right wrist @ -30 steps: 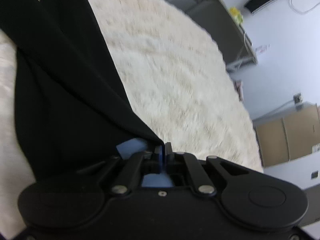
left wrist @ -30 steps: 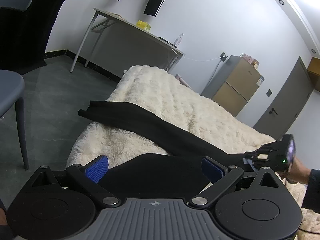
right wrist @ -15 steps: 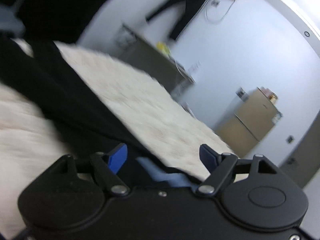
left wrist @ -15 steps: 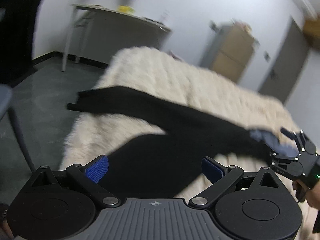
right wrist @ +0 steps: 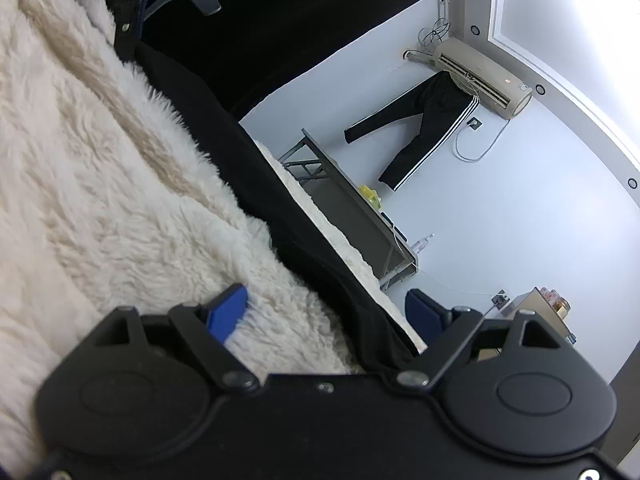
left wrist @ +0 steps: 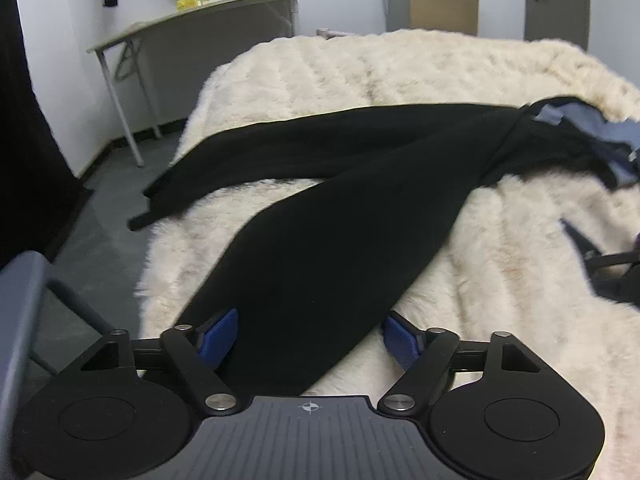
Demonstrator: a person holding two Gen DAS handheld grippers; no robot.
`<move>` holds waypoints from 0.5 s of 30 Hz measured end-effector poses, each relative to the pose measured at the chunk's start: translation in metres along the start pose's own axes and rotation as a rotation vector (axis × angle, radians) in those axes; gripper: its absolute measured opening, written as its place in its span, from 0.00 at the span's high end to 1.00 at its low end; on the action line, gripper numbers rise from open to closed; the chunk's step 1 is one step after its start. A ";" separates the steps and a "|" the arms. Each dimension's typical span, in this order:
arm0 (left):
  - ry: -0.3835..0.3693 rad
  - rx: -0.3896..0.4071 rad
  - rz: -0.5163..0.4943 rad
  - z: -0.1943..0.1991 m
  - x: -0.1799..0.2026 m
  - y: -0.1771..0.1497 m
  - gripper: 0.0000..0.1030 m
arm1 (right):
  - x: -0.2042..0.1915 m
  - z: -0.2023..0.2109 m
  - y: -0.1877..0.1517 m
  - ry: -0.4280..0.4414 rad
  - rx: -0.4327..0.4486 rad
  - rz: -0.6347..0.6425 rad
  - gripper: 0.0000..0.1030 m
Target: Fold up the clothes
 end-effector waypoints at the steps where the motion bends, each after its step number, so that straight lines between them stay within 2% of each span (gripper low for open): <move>1: 0.021 0.006 -0.014 0.000 0.000 0.000 0.47 | 0.000 -0.001 -0.001 0.000 0.001 0.000 0.17; 3: 0.054 0.030 -0.033 0.003 -0.001 0.002 0.73 | -0.001 -0.003 -0.001 0.000 0.002 0.000 0.17; 5: 0.117 0.096 -0.063 0.010 -0.007 0.006 0.92 | 0.002 -0.002 -0.004 0.001 0.001 -0.001 0.17; 7: 0.144 0.127 -0.085 0.012 -0.010 0.007 0.93 | 0.003 -0.002 -0.004 0.003 0.001 -0.003 0.17; 9: 0.143 0.133 -0.093 0.010 -0.012 0.008 0.94 | 0.006 -0.002 -0.006 0.003 0.001 -0.004 0.17; 11: 0.143 0.132 -0.137 0.005 -0.018 0.009 0.94 | 0.025 -0.022 -0.003 0.004 0.007 -0.001 0.17; 15: 0.136 0.140 -0.171 -0.001 -0.030 0.015 0.96 | 0.027 -0.026 -0.003 0.003 0.008 0.001 0.17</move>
Point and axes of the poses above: each gripper's, at about its wrist camera, not at the fingertips, and z roughly against the way its jaws point, x to its right, y to its top, the point moved 2 cm from there along -z, roughly the way its jaws point, and after that the axes turned 10 degrees about x, right-handed, at the moved point
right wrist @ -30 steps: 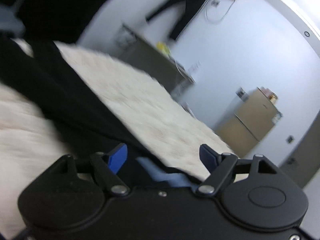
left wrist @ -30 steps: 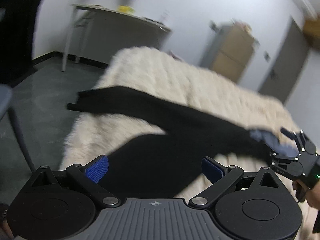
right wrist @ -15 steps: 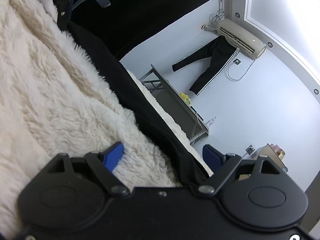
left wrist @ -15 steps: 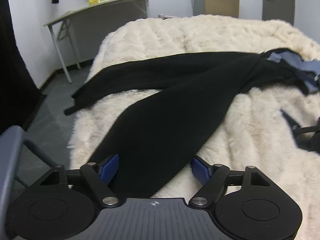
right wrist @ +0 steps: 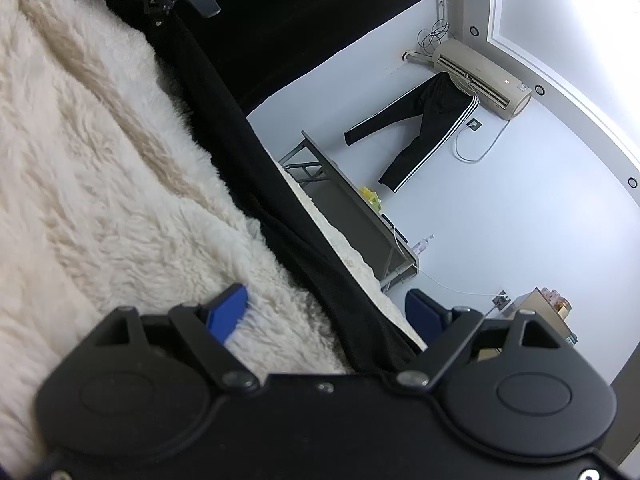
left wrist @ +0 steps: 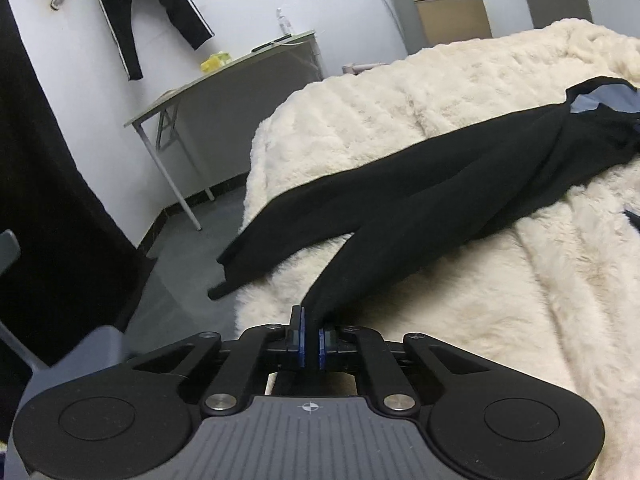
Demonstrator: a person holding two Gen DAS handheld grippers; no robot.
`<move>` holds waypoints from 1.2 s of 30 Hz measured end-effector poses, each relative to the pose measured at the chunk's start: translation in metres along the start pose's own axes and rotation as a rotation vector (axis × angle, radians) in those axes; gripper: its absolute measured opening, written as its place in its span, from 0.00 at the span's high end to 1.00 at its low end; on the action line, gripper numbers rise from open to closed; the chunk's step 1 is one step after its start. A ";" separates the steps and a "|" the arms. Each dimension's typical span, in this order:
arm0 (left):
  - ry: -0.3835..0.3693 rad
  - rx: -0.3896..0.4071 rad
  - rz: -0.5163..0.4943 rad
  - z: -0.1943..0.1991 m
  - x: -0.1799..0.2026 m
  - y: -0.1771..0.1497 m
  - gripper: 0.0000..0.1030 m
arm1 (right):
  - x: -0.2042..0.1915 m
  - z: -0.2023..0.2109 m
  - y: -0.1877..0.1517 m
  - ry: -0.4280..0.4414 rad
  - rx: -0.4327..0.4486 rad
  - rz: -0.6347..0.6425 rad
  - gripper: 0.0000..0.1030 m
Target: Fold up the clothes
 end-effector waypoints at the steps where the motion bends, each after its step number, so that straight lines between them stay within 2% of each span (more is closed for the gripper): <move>1: -0.006 0.002 -0.008 -0.005 -0.008 0.005 0.96 | 0.000 -0.001 0.000 -0.003 0.002 0.002 0.17; 6: -0.049 0.003 -0.061 -0.029 -0.031 0.033 0.96 | -0.003 -0.003 0.000 -0.017 0.014 0.013 0.17; 8: -0.089 -0.011 -0.096 -0.054 -0.051 0.058 0.96 | -0.003 -0.005 0.001 -0.021 0.016 0.016 0.17; 11: -0.095 -0.015 -0.134 -0.091 -0.072 0.081 0.95 | -0.001 -0.009 0.002 -0.023 0.019 0.019 0.17; 12: -0.095 -0.020 -0.147 -0.100 -0.076 0.085 0.90 | -0.001 -0.010 0.002 -0.023 0.019 0.020 0.17; 13: -0.116 -0.083 -0.136 -0.115 -0.080 0.084 0.86 | -0.001 -0.011 0.003 -0.023 0.018 0.021 0.17; 14: -0.156 -0.226 -0.104 -0.145 -0.091 0.078 0.59 | 0.000 -0.013 0.003 -0.023 0.018 0.022 0.17; 15: -0.160 -0.316 -0.067 -0.164 -0.100 0.069 0.46 | 0.001 -0.015 0.004 -0.023 0.018 0.022 0.17; 18: -0.097 -0.390 0.084 -0.185 -0.139 0.043 0.46 | 0.002 -0.017 0.005 -0.024 0.018 0.024 0.17; 19: -0.081 -0.393 0.148 -0.185 -0.151 0.038 0.47 | 0.002 -0.017 0.005 -0.025 0.018 0.024 0.17; 21: -0.047 -0.360 0.335 -0.178 -0.183 0.028 0.47 | 0.003 -0.018 0.005 -0.027 0.019 0.026 0.17; 23: -0.009 -0.295 0.526 -0.159 -0.213 0.019 0.47 | 0.000 -0.015 0.003 -0.027 0.018 0.028 0.18; 26: 0.037 -0.169 0.724 -0.113 -0.223 0.007 0.46 | 0.000 -0.019 0.004 -0.023 0.018 0.034 0.19; 28: 0.050 -0.073 0.837 -0.075 -0.204 -0.003 0.42 | -0.004 -0.015 0.003 -0.019 0.015 0.034 0.20; 30: 0.045 -0.024 0.880 -0.056 -0.187 -0.005 0.35 | -0.008 -0.010 0.001 -0.016 0.012 0.035 0.20; 33: 0.036 0.108 0.973 -0.011 -0.144 -0.008 0.29 | -0.006 -0.015 0.004 -0.010 0.007 0.040 0.20; 34: 0.033 0.132 0.982 -0.003 -0.138 -0.008 0.27 | -0.012 -0.006 0.000 -0.008 0.004 0.041 0.20; 35: 0.025 0.183 0.991 0.010 -0.126 -0.007 0.21 | -0.012 -0.007 0.002 -0.005 0.000 0.043 0.20; 36: 0.010 0.226 0.985 0.020 -0.115 -0.007 0.20 | -0.011 -0.009 0.003 -0.004 -0.003 0.045 0.20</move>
Point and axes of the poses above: each gripper's, at about its wrist camera, not at the fingertips, and z roughly against the way its jaws point, x to its right, y to its top, the point moved 2 cm from there along -z, roughly the way its jaws point, and after that the axes turned 10 degrees about x, right-handed, at the moved point
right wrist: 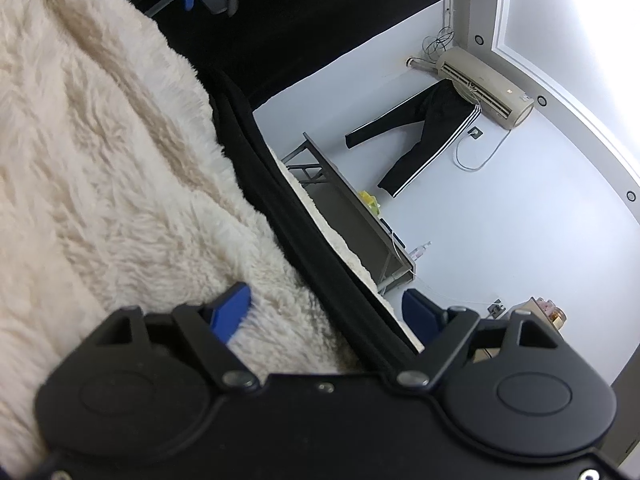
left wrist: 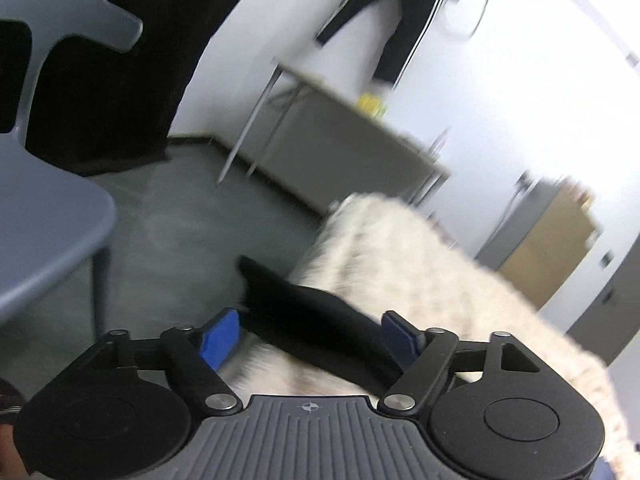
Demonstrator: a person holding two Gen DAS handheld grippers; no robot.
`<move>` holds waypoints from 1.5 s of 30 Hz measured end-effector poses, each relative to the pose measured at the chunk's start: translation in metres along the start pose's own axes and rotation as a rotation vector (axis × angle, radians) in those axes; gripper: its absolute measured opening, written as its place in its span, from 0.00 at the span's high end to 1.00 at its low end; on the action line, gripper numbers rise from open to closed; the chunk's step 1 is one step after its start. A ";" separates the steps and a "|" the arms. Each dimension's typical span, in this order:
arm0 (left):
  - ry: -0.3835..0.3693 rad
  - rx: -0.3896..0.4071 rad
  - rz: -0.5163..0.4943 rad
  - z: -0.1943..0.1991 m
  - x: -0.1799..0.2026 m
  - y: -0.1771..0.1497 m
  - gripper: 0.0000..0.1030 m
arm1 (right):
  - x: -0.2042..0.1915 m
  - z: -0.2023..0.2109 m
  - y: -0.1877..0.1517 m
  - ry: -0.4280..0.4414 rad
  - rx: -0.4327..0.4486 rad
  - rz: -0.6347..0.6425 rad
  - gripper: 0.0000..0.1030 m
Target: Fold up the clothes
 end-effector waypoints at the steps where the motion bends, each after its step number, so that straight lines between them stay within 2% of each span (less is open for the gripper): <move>1: -0.024 0.009 -0.013 0.005 0.004 -0.004 0.20 | -0.001 0.000 0.000 0.003 -0.006 0.003 0.20; 4: -0.046 -0.028 -0.082 0.011 0.012 -0.007 0.19 | -0.003 0.002 0.003 0.014 -0.036 0.007 0.20; 5: -0.040 -0.037 -0.074 0.012 0.011 -0.002 0.19 | -0.003 0.003 0.005 0.020 -0.055 0.007 0.19; 8: -0.067 0.014 -0.041 0.022 0.003 0.014 0.14 | 0.004 0.000 0.015 0.029 -0.113 -0.015 0.16; 9: -0.067 0.038 -0.056 0.028 0.000 0.016 0.10 | 0.013 -0.006 0.023 0.069 -0.162 -0.068 0.15; 10: -0.055 0.046 -0.060 0.028 -0.003 0.015 0.09 | 0.021 -0.010 0.032 0.094 -0.172 -0.119 0.08; 11: -0.044 0.054 -0.064 0.029 -0.005 0.015 0.09 | 0.030 -0.013 0.040 0.117 -0.177 -0.171 0.00; 13: -0.028 0.056 -0.016 0.026 -0.014 0.016 0.09 | 0.046 -0.020 0.076 0.116 -0.086 -0.223 0.00; 16: -0.001 0.054 0.085 0.017 -0.028 0.018 0.09 | 0.059 -0.050 0.129 0.157 0.033 -0.236 0.00; 18: 0.038 0.066 0.082 0.012 -0.034 0.019 0.08 | 0.064 -0.081 0.158 0.205 0.076 -0.242 0.00; 21: 0.086 0.061 0.071 0.017 -0.043 0.017 0.07 | 0.069 -0.133 0.191 0.274 0.057 -0.276 0.00; 24: 0.104 0.083 0.108 0.025 -0.054 0.018 0.05 | 0.070 -0.191 0.214 0.350 -0.020 -0.330 0.00; 28: 0.113 0.088 0.146 0.038 -0.066 0.016 0.04 | 0.042 -0.254 0.224 0.470 -0.169 -0.319 0.00; 32: 0.104 0.073 0.141 0.047 -0.063 0.017 0.03 | 0.003 -0.287 0.230 0.545 -0.208 -0.214 0.00; 36: 0.102 0.082 0.151 0.048 -0.065 0.018 0.03 | -0.040 -0.295 0.217 0.605 -0.245 -0.130 0.02; 37: 0.102 0.079 0.158 0.049 -0.066 0.018 0.03 | -0.052 -0.299 0.215 0.625 -0.259 -0.099 0.15; 38: 0.102 0.076 0.164 0.049 -0.067 0.017 0.03 | -0.058 -0.301 0.213 0.643 -0.271 -0.087 0.44; 39: 0.101 0.074 0.168 0.050 -0.068 0.017 0.03 | -0.065 -0.304 0.211 0.687 -0.306 -0.092 0.60; 40: 0.101 0.075 0.170 0.049 -0.068 0.017 0.03 | -0.071 -0.308 0.208 0.732 -0.343 -0.098 0.87; 41: 0.100 0.075 0.172 0.049 -0.069 0.017 0.03 | -0.071 -0.310 0.210 0.742 -0.347 -0.113 0.92; 45: 0.096 0.075 0.171 0.048 -0.069 0.016 0.03 | -0.057 -0.301 0.219 0.730 -0.314 -0.185 0.95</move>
Point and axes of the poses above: each gripper's, at about its wrist camera, not at the fingertips, and z roughly against the way its jaws point, x to its right, y to its top, the point moved 2 cm from there along -z, roughly the way its jaws point, and after that the axes turned 10 degrees about x, right-handed, at the moved point
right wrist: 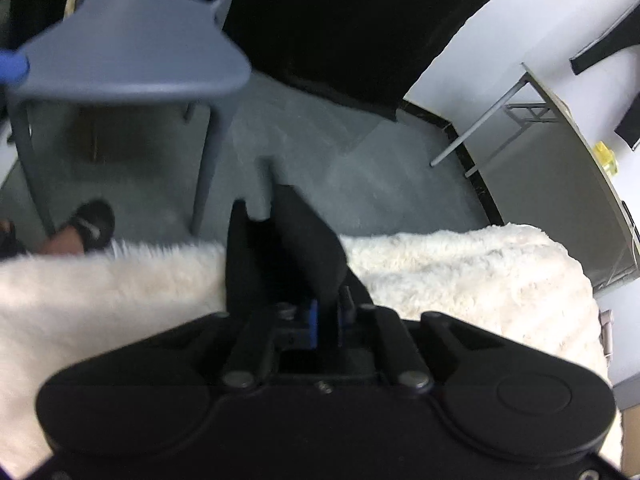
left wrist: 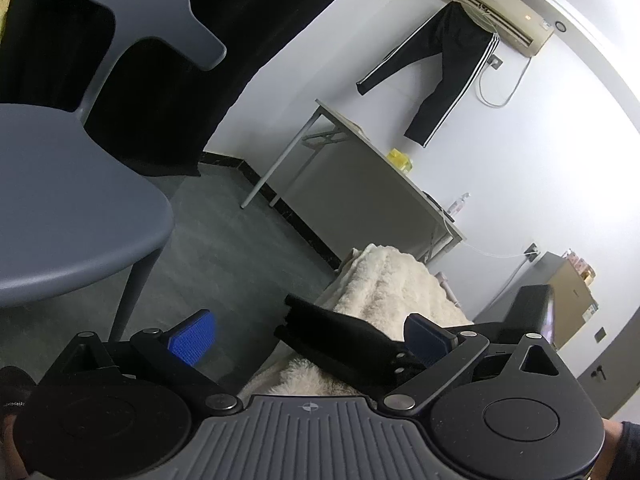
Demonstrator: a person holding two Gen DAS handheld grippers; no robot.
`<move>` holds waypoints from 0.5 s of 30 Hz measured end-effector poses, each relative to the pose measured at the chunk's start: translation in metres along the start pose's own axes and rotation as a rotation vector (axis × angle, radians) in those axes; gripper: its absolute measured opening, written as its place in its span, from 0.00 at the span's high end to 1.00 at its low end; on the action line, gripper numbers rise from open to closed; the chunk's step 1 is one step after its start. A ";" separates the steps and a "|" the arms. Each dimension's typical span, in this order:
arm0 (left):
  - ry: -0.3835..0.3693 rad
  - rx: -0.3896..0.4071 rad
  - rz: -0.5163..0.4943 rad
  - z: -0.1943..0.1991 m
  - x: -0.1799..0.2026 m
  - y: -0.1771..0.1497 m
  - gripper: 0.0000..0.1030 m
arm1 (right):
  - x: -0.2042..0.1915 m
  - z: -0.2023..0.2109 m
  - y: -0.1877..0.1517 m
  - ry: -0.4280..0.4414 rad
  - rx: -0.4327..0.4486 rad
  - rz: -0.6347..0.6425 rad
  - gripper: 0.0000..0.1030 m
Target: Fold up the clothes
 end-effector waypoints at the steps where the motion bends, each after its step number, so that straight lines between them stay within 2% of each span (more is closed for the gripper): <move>1: -0.001 -0.001 -0.001 -0.001 0.000 0.000 0.03 | 0.001 0.005 0.000 -0.001 0.009 -0.005 0.95; 7: 0.000 -0.010 -0.010 -0.002 0.001 -0.003 0.03 | 0.021 0.036 0.009 0.012 0.074 -0.108 0.95; 15: 0.000 -0.013 -0.009 -0.002 -0.001 -0.004 0.03 | 0.061 0.051 0.007 0.145 0.123 -0.307 0.95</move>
Point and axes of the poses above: each gripper's, at about its wrist camera, not at the fingertips, and z roughly against the way its jaws point, x to its right, y to its top, the point moved 2 cm from there along -z, roughly the way its jaws point, and after that the axes turned 10 degrees about x, right-handed, at the moved point
